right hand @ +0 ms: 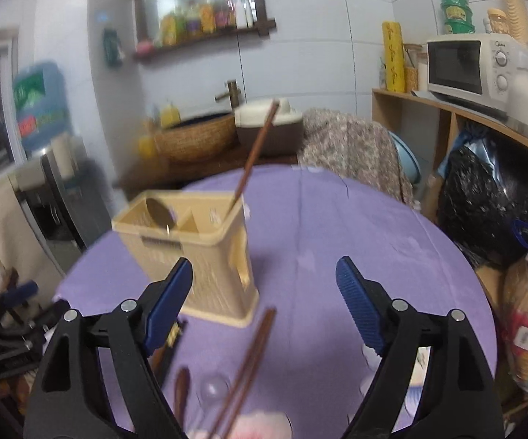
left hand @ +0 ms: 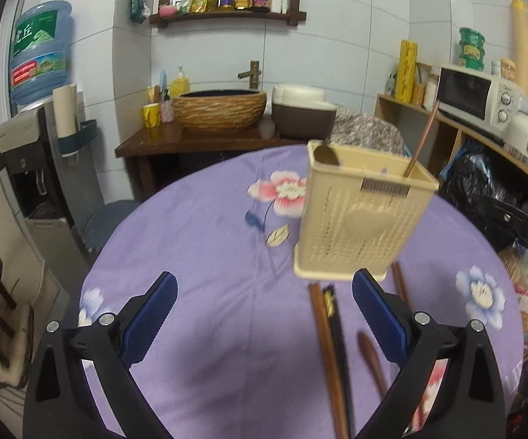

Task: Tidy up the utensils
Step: 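Open both grippers to release the spoon and chopstick in the holder, then move both grippers back over the remaining chopsticks on the cloth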

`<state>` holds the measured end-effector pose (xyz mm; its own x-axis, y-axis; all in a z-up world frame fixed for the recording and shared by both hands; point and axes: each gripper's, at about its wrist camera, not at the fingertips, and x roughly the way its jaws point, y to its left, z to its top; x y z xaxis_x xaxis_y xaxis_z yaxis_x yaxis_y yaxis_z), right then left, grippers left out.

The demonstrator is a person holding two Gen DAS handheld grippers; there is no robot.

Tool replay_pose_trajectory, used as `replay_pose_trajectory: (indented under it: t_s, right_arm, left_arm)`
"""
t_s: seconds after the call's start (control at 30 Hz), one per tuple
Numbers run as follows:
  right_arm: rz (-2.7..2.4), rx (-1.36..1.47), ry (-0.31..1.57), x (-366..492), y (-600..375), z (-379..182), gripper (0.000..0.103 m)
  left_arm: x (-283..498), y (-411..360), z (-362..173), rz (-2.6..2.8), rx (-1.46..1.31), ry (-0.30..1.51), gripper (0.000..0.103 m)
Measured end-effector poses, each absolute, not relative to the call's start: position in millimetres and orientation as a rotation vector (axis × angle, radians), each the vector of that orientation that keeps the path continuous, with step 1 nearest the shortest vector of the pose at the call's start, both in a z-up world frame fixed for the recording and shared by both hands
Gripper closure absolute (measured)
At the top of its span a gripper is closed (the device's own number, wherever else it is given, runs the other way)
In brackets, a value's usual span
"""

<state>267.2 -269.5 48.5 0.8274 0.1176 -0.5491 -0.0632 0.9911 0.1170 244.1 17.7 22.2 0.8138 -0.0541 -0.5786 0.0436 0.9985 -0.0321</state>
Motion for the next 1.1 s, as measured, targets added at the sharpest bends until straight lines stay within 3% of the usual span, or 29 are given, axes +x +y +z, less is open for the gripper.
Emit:
replay_pose_trajectory:
  t_s: [0.33,0.53,1.1]
  right_arm:
    - [0.053,0.054,0.867,236,-262,-43,0.019]
    - [0.064,0.057,0.938,234,-250,-70,0.019]
    - [-0.019,-0.017,0.966,244,-241,-75,0.018]
  left_arm:
    - [230,23,-46,-0.078,-0.048,0.840,0.043]
    - [229,6,-59,-0.128,-0.034,0.883,0.046]
    - [230,-20,-71,-0.158,0.001,0.915,0.046]
